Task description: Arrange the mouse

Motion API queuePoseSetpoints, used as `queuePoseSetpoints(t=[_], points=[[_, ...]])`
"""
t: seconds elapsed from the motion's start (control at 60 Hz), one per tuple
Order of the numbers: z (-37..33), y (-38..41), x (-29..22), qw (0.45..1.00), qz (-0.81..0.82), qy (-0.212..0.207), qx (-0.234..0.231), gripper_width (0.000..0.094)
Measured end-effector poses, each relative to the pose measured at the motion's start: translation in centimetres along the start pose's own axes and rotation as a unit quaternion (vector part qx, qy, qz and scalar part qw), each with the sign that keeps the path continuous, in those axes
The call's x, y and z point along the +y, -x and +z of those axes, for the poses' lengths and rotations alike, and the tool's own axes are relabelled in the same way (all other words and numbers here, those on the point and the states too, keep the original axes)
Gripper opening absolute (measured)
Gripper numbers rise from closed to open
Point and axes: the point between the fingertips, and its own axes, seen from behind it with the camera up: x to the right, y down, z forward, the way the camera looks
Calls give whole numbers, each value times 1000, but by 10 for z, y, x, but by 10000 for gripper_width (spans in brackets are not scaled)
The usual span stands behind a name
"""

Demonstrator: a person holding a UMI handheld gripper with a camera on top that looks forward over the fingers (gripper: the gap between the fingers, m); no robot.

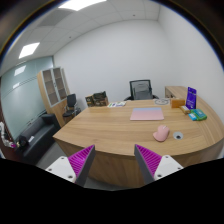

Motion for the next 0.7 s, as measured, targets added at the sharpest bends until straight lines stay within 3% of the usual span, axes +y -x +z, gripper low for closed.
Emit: queuePoseSetpoints(t=[0.1, 0.117, 0.183, 0.35, 0.45, 0.7], points=[[23, -28, 9, 998, 5, 8, 54, 823], [0, -39, 6, 998, 6, 8, 61, 824], [34, -50, 12, 996, 12, 5, 88, 822], [62, -107, 15, 991, 12, 8, 129, 822], [95, -151, 16, 991, 2, 5, 130, 819], [180, -247, 32, 989, 43, 46, 134, 821]])
